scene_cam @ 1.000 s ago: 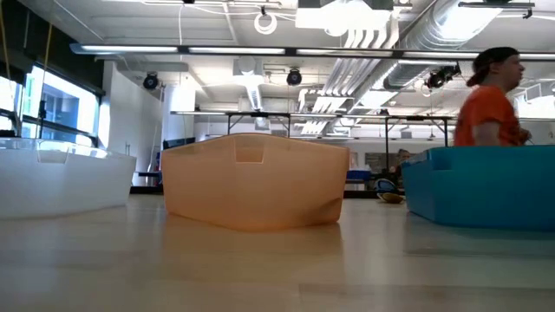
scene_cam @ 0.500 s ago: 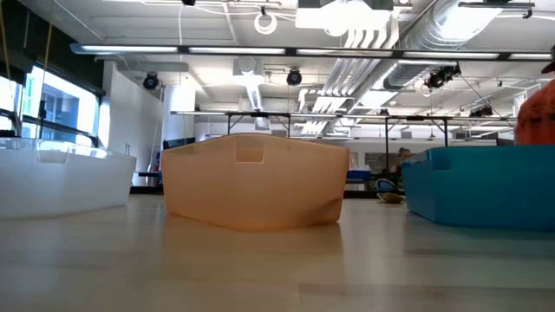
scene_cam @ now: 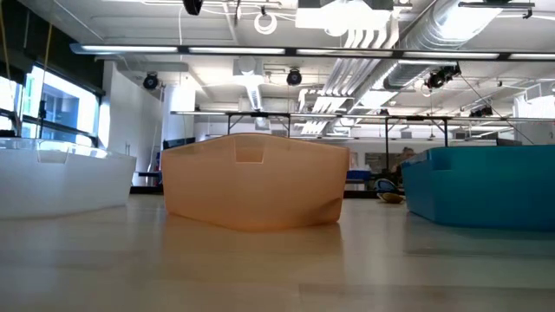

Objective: Sort silverware by color (type)
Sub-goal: Put the bottom left black spoon into the orange bin

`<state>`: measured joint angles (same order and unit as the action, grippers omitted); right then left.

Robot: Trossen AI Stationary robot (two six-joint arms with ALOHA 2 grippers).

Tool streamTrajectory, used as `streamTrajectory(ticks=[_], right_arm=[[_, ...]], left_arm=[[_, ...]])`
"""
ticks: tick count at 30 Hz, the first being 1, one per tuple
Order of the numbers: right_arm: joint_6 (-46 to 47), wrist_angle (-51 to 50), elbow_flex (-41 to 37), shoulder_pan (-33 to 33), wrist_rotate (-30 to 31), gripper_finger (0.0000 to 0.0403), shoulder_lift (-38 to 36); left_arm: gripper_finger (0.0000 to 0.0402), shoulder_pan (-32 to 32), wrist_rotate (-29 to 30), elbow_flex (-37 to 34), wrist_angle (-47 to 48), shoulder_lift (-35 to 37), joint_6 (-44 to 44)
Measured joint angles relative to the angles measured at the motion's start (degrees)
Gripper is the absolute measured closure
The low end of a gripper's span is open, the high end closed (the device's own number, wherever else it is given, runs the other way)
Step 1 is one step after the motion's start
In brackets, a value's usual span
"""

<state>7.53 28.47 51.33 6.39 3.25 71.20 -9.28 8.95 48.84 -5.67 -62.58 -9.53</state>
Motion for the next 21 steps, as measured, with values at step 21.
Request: streamTrajectory(ticks=[21], right_arm=[[0.0,-4.0,0.0,0.0,0.1,0.0265,-5.9]], left_arm=[[0.0401,-0.3,-7.2,19.6,34.9,-25.2,26.5]])
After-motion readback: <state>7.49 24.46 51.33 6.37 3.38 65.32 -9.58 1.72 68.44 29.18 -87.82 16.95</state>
